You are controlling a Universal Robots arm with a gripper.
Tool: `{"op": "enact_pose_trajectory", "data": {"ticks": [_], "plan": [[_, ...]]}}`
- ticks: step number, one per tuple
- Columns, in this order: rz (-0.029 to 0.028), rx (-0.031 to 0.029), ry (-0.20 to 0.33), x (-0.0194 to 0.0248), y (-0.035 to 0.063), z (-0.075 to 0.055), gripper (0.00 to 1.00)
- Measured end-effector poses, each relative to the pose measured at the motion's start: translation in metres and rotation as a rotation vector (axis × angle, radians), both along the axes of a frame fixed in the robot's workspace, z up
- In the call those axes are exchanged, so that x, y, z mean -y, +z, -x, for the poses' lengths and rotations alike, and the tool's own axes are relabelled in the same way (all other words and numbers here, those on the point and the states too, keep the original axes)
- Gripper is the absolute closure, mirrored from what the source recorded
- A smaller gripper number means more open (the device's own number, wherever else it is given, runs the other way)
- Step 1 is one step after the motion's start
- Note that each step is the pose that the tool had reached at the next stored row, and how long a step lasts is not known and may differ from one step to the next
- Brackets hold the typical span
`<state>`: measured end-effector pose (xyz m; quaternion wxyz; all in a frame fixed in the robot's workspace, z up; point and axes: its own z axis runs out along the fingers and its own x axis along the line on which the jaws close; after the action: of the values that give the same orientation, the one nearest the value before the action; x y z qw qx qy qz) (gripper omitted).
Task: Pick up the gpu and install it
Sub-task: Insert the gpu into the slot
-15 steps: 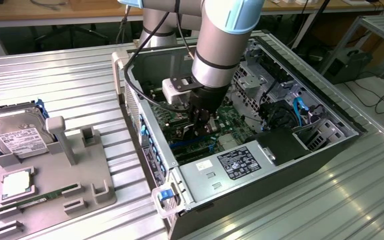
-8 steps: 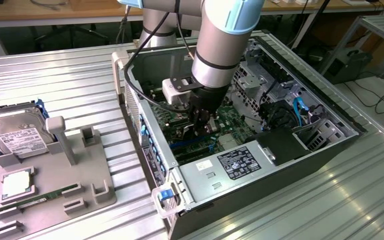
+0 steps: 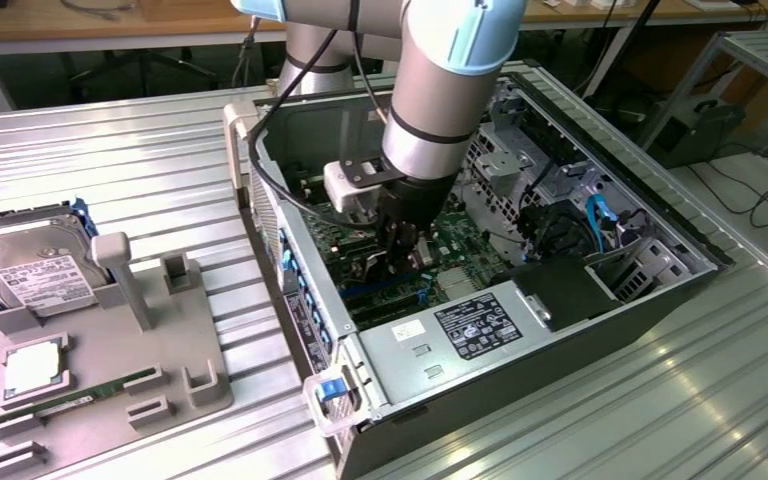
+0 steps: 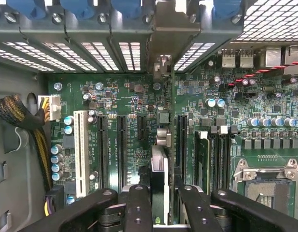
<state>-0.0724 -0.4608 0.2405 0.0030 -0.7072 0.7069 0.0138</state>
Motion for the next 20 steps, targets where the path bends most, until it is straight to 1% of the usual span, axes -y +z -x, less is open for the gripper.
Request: {"op": "enact_pose_trajectory", "data": {"ticks": [6, 8, 10, 14, 18, 19, 20], "plan": [[-0.0005, 0.0000, 0.000, 0.0000, -0.0017, 0.000, 0.73], [-0.0007, 0.0002, 0.000, -0.0001, -0.0052, 0.000, 0.73], [0.0013, -0.0009, 0.000, 0.0002, -0.0078, 0.000, 0.73], [-0.0005, 0.0001, 0.000, -0.0001, -0.0095, 0.000, 0.73], [-0.0005, 0.0000, 0.000, 0.0000, -0.0095, 0.000, 0.73], [-0.0043, 0.0023, 0.000, -0.0006, -0.0108, 0.000, 0.72], [-0.0038, 0.0022, 0.000, -0.0005, -0.0109, 0.000, 0.72]]}}
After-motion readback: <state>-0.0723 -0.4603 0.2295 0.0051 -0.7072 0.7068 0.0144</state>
